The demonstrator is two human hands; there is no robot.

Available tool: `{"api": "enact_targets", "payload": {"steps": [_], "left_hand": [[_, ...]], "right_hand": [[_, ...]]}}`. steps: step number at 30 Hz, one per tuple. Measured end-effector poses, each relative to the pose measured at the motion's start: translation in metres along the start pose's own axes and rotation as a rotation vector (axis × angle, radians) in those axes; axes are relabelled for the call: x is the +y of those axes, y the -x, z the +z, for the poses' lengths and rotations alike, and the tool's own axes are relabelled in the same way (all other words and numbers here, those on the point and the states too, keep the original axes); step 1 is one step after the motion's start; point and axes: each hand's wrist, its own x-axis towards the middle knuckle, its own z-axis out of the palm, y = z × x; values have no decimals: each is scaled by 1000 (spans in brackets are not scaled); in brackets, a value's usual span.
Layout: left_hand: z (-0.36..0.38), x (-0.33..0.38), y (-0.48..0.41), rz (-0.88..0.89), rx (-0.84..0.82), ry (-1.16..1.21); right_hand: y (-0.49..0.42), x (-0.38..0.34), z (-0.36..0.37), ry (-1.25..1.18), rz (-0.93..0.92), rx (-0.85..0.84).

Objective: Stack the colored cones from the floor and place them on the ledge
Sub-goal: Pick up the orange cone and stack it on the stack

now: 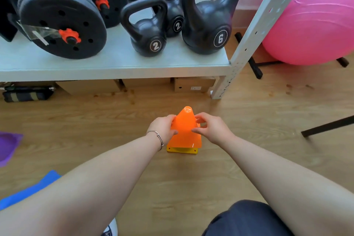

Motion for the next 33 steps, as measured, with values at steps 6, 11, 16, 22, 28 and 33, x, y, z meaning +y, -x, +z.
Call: {"api": "enact_targets", "payload": {"steps": [6, 11, 16, 22, 28, 33], "left_hand": [[22, -7, -16, 2, -62, 21], [35, -19, -21, 26, -82, 25], [41, -29, -25, 43, -97, 21], [42, -31, -26, 22, -103, 50], [44, -33, -26, 2, -100, 85], [45, -32, -24, 6, -84, 68]], "right_hand": [[-5, 22, 17, -88, 68, -3], [-9, 34, 30, -83, 75, -25], [-13, 39, 41, -53, 50, -51], [-20, 39, 47, -54, 62, -74], [-22, 43, 50, -63, 67, -76], [-24, 45, 49, -106, 82, -89]]}}
